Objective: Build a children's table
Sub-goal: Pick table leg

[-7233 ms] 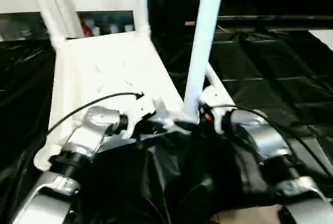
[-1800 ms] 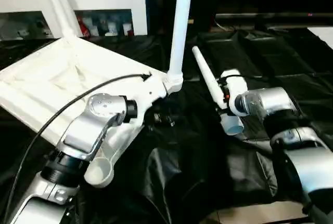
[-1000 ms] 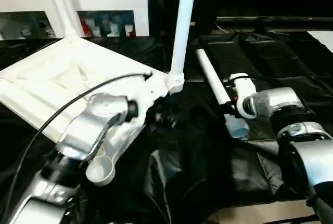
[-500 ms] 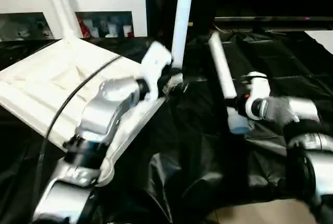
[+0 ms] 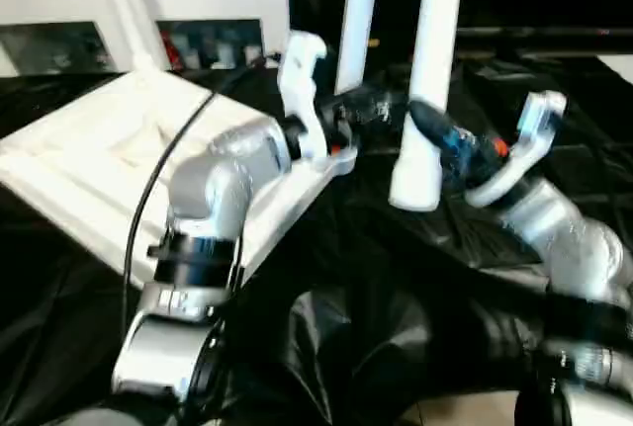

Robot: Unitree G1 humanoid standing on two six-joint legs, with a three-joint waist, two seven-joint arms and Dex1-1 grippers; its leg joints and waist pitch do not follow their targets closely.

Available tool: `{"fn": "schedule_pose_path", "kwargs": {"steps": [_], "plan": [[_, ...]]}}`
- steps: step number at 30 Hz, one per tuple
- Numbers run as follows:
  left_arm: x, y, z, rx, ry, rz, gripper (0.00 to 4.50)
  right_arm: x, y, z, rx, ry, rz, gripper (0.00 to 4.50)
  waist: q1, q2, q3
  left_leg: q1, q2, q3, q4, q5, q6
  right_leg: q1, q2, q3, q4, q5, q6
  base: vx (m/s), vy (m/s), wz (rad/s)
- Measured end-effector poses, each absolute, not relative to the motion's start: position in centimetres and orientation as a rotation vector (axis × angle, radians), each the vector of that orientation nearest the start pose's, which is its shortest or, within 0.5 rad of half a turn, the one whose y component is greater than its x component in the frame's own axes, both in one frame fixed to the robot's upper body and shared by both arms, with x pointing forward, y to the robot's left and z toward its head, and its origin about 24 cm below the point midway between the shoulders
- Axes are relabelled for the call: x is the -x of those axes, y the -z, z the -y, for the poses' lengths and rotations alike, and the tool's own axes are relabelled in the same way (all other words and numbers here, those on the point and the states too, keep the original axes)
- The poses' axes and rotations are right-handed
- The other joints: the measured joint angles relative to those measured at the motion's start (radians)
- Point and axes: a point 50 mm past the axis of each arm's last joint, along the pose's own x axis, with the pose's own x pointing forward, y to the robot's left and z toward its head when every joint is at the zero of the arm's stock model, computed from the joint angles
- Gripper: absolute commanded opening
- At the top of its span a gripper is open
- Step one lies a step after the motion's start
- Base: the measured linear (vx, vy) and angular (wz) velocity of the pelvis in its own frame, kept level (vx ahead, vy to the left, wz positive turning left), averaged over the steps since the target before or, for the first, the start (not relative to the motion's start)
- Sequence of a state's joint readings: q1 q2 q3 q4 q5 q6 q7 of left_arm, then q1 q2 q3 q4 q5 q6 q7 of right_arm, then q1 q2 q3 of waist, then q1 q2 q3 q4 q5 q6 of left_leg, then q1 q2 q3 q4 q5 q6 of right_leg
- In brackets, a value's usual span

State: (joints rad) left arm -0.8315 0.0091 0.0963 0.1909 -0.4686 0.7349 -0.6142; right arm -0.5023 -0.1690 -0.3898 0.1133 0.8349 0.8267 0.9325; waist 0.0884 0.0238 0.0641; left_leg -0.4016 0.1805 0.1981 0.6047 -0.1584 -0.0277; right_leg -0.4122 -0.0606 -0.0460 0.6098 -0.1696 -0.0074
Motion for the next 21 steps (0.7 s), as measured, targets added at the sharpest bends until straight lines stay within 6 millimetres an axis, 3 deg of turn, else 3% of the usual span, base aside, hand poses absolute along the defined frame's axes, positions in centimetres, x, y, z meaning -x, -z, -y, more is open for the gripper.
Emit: {"fn": "schedule_pose_path", "kwargs": {"steps": [8, 9, 21], "plan": [[-34.0, -20.2, -5.2, 0.591, 1.073, -0.084, 2.61, -29.2, -15.6, 15.5, -0.786, -1.183, 0.078, 1.86, 0.000, 0.000, 0.000, 0.000, 0.000, 0.000, 0.000, 0.000, 0.000, 0.001, 0.000, 0.000, 0.000, -0.001, 0.001, 0.000, 0.000, 0.00], [-34.0, -20.2, -5.3, 0.607, 1.077, -0.090, 2.89, -29.2, -15.6, 15.5, -0.780, -1.186, 0.076, 1.86, 0.001, 0.000, 0.000, 0.000, 0.000, -0.001, 0.000, 0.000, 0.000, 0.001, 0.000, 0.000, 0.000, -0.001, 0.002, 0.000, 0.000, 0.00], [-33.6, -19.4, -6.3, 0.730, 1.068, -0.144, 3.69, -29.2, -16.1, 14.0, -0.596, -1.180, 0.046, 1.85, 0.000, -0.001, 0.000, -0.001, 0.000, 0.000, -0.001, 0.000, 0.000, 0.000, 0.000, 0.000, -0.001, -0.003, 0.004, 0.000, 0.000, 0.00]]}}
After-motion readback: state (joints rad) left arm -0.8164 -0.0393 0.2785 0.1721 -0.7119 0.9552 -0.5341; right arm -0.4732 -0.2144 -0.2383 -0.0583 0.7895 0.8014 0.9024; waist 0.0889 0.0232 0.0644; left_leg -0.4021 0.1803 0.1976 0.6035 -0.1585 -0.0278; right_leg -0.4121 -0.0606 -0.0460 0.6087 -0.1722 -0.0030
